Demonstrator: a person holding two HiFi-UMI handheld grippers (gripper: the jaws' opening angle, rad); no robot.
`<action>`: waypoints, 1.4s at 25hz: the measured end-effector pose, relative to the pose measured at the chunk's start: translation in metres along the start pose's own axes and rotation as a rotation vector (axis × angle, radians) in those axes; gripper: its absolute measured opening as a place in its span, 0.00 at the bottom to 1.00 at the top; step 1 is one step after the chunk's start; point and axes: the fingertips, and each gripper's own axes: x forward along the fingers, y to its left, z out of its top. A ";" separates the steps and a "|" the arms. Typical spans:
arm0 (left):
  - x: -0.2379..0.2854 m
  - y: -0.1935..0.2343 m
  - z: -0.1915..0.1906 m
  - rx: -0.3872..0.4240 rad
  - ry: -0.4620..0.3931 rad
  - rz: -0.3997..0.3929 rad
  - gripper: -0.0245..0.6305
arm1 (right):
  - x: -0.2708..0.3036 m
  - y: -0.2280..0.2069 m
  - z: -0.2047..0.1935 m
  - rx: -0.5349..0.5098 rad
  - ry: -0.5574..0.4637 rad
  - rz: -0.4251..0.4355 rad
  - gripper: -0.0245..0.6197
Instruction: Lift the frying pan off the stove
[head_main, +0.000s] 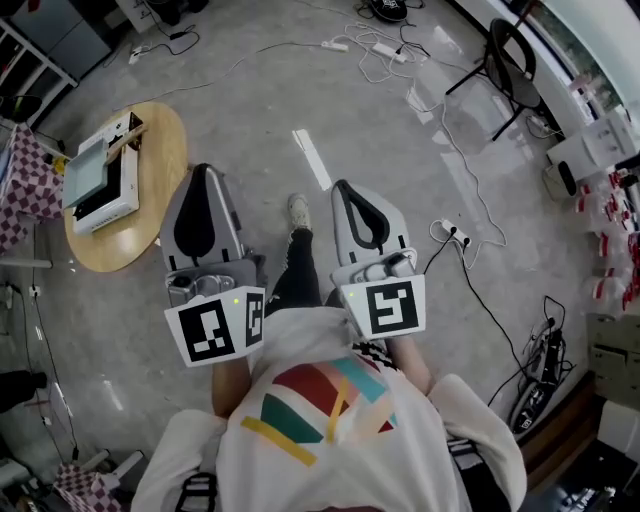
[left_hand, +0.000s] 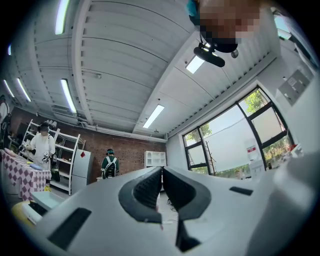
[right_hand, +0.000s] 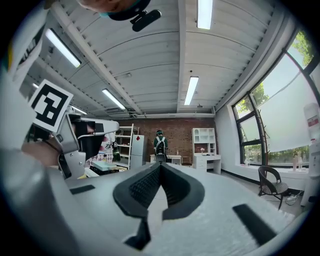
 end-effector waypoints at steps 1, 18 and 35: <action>0.002 0.002 -0.007 -0.001 0.005 0.002 0.05 | 0.006 0.002 -0.005 -0.001 0.002 0.010 0.03; 0.153 0.090 -0.087 -0.037 0.155 0.046 0.05 | 0.237 0.021 0.003 -0.083 0.057 0.228 0.04; 0.411 0.238 -0.103 -0.094 0.086 0.141 0.05 | 0.523 -0.005 0.038 -0.024 0.045 0.311 0.03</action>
